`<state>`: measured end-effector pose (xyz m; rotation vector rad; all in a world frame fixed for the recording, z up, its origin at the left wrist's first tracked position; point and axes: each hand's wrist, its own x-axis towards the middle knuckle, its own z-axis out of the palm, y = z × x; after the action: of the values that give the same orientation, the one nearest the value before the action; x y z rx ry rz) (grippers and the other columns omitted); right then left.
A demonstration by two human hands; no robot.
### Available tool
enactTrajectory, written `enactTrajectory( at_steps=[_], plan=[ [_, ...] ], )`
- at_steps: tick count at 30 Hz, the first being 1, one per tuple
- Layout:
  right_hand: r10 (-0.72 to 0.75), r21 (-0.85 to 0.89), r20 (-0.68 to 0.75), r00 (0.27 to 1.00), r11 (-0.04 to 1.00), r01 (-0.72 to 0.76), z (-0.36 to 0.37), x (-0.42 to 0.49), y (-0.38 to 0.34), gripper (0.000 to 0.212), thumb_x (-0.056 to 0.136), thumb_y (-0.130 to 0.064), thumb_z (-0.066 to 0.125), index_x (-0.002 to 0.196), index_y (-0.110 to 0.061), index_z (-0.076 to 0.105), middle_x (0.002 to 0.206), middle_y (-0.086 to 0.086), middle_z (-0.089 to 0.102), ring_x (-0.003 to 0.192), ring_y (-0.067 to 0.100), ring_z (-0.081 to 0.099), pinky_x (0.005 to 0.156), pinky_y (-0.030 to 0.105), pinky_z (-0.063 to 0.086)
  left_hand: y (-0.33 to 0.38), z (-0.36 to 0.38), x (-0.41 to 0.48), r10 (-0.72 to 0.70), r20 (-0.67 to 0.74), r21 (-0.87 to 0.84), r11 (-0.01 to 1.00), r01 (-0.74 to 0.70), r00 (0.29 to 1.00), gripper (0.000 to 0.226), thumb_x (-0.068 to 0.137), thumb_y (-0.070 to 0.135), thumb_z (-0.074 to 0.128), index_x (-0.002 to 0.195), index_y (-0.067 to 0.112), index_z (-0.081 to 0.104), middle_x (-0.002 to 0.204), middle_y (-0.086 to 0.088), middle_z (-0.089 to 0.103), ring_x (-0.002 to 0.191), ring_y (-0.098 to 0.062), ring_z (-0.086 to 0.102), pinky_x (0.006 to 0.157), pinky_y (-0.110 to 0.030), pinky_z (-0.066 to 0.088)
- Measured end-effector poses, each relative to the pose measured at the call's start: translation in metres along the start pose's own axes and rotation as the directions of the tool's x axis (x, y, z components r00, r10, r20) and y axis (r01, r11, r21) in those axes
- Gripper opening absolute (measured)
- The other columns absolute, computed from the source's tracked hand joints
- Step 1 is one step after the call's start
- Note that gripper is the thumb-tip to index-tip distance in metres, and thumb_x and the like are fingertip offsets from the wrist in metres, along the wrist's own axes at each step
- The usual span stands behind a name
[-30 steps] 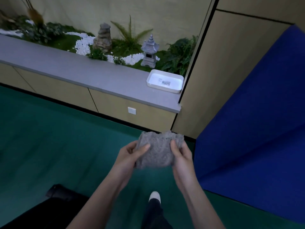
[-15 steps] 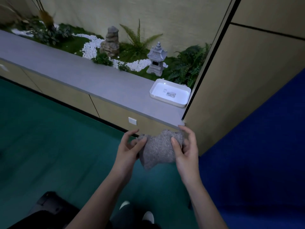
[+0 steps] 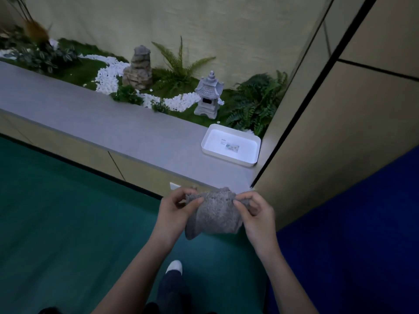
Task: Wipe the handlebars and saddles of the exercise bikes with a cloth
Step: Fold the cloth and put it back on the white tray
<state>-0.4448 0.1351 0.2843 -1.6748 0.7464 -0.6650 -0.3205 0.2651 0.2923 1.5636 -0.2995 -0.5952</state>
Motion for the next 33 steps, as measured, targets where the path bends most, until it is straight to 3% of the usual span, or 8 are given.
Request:
enactTrajectory(
  at_steps=[5,10,16,19,23,26,30,33],
  plan=[
    [0.054,-0.057,-0.071,0.996,0.997,-0.058,0.045,0.052,-0.004,0.023,0.082,-0.002,0.07,0.072,-0.015,0.053,0.061,-0.007,0.061,0.06,-0.002,0.059,0.053,0.01,0.04,0.008,-0.022,0.068,-0.039,-0.013,-0.057,0.998,0.039,0.999,0.009,0.084,0.004,0.068,0.076,0.009,0.066,0.082,0.002,0.07,0.075,-0.007,0.063,0.072,-0.026,0.049],
    [0.082,-0.1,-0.063,0.995,0.991,-0.088,0.074,0.093,-0.012,0.023,0.084,-0.009,0.069,0.069,-0.015,0.053,0.067,-0.01,0.059,0.065,0.001,0.058,0.061,0.02,0.05,0.019,-0.038,0.126,-0.032,0.038,-0.015,0.999,0.033,0.999,0.015,0.085,0.002,0.066,0.073,0.011,0.063,0.082,0.003,0.064,0.069,0.002,0.059,0.065,-0.012,0.044],
    [0.092,-0.16,-0.017,0.996,0.983,-0.093,0.089,0.121,-0.018,0.02,0.086,-0.008,0.066,0.073,-0.015,0.053,0.122,-0.01,0.054,0.116,0.003,0.05,0.091,0.02,0.044,0.026,-0.037,0.172,-0.036,0.201,0.044,0.999,0.028,0.979,0.011,0.089,0.003,0.061,0.079,0.005,0.063,0.084,0.001,0.065,0.076,-0.003,0.058,0.065,-0.006,0.042],
    [0.077,-0.208,0.044,0.996,0.976,-0.066,0.087,0.136,-0.022,0.023,0.085,-0.008,0.066,0.071,-0.019,0.052,0.113,-0.008,0.06,0.112,0.006,0.053,0.093,0.026,0.043,0.028,-0.035,0.189,-0.058,0.295,0.064,0.997,0.041,0.954,0.013,0.09,0.004,0.059,0.08,0.007,0.066,0.097,0.0,0.068,0.088,-0.004,0.061,0.072,-0.005,0.043],
    [0.097,-0.098,0.083,0.992,0.991,-0.088,0.081,0.165,-0.022,0.02,0.086,-0.005,0.064,0.074,-0.015,0.053,0.076,-0.011,0.061,0.079,0.008,0.059,0.075,0.024,0.045,0.032,-0.033,0.21,-0.14,0.413,-0.075,0.98,0.186,0.9,0.016,0.091,0.01,0.058,0.078,0.012,0.067,0.086,0.003,0.07,0.079,-0.009,0.063,0.066,-0.015,0.048],
    [0.132,0.048,0.095,0.987,0.989,-0.137,0.081,0.188,-0.017,0.018,0.088,-0.005,0.063,0.075,-0.014,0.053,0.068,-0.004,0.056,0.069,0.008,0.054,0.065,0.018,0.043,0.036,-0.028,0.224,-0.194,0.515,-0.233,0.906,0.354,0.835,0.016,0.084,0.019,0.058,0.084,0.007,0.067,0.08,-0.004,0.07,0.072,-0.011,0.064,0.062,-0.019,0.051],
    [0.237,0.239,0.228,0.944,0.927,-0.29,0.085,0.217,-0.002,0.005,0.085,-0.015,0.064,0.081,-0.016,0.062,0.079,-0.001,0.064,0.078,0.011,0.059,0.067,0.018,0.048,0.043,-0.01,0.247,-0.195,0.561,-0.289,0.864,0.412,0.805,0.015,0.084,0.018,0.056,0.082,0.008,0.068,0.076,-0.005,0.067,0.069,-0.011,0.063,0.062,-0.019,0.051],
    [0.346,0.345,0.366,0.864,0.812,-0.471,0.079,0.24,0.009,0.03,0.08,-0.027,0.065,0.104,-0.01,0.067,0.105,0.007,0.068,0.098,0.015,0.064,0.072,0.024,0.053,0.047,0.006,0.27,-0.191,0.559,-0.31,0.855,0.417,0.807,0.017,0.086,0.017,0.054,0.081,0.009,0.068,0.076,-0.006,0.065,0.07,-0.012,0.061,0.064,-0.02,0.051]
  ],
)
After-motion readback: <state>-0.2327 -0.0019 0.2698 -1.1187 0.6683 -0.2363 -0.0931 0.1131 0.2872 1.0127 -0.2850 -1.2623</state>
